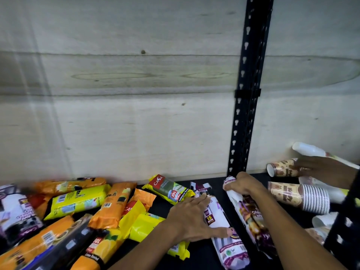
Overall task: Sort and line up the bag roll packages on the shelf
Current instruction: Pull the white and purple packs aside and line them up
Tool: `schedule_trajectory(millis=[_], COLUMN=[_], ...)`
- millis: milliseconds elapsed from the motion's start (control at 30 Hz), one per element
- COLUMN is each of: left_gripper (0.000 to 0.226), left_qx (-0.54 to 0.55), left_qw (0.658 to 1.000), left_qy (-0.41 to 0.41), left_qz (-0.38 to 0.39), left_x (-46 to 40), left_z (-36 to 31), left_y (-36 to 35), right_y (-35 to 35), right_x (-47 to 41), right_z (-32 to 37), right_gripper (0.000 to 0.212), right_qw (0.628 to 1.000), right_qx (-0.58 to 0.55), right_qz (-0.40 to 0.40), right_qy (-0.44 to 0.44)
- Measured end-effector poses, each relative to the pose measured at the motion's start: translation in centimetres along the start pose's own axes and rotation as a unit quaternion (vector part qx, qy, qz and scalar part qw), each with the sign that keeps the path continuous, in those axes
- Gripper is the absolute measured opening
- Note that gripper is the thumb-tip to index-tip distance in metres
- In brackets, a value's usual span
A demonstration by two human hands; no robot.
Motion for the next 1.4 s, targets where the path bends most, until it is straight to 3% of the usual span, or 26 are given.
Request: schedule_trajectory(millis=[167, 300, 433, 533, 633, 800, 967, 1100, 1400], left_gripper=[0.116, 0.116, 0.115, 0.117, 0.119, 0.120, 0.119, 0.118, 0.117], left_qx=[0.036, 0.052, 0.065, 0.073, 0.075, 0.077, 0.076, 0.081, 0.074], left_qw=[0.999, 0.999, 0.998, 0.997, 0.997, 0.997, 0.997, 0.997, 0.997], left_qy=[-0.003, -0.001, 0.000, 0.006, 0.009, 0.010, 0.006, 0.005, 0.009], left_qz=[0.002, 0.006, 0.005, 0.004, 0.005, 0.002, 0.002, 0.006, 0.005], left_x=[0.3, 0.8, 1.4, 1.3, 1.2, 1.2, 1.1, 1.2, 1.0], left_z=[0.2, 0.3, 0.3, 0.4, 0.6, 0.8, 0.8, 0.7, 0.4], left_y=[-0.1, 0.5, 0.7, 0.7, 0.8, 0.6, 0.5, 0.3, 0.3], right_y=[5.4, 10.1, 11.4, 10.9, 9.7, 6.9, 2.8, -0.2, -3.2], right_x=[1.2, 3.9, 6.2, 8.2, 9.6, 10.5, 11.7, 11.7, 11.7], right_z=[0.1, -0.2, -1.2, -1.6, -2.1, -3.7, -5.3, -5.1, -4.8], right_gripper=[0.070, 0.061, 0.078, 0.073, 0.050, 0.049, 0.049, 0.046, 0.050], right_qw=[0.991, 0.950, 0.922, 0.919, 0.943, 0.980, 0.990, 0.993, 0.996], right_qx=[-0.061, -0.164, -0.219, -0.212, -0.119, 0.009, -0.061, -0.047, -0.021], right_qz=[-0.122, -0.261, -0.311, -0.329, -0.307, -0.185, -0.061, 0.014, 0.057], right_qy=[-0.018, -0.039, -0.070, -0.047, -0.037, -0.070, -0.112, -0.106, -0.067])
Point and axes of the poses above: each hand's wrist, its own x-axis away from the middle knuckle, its own y-axis out of the back of the hand, z = x × y, the point moved 10 cm from there along -x, towards the middle knuckle
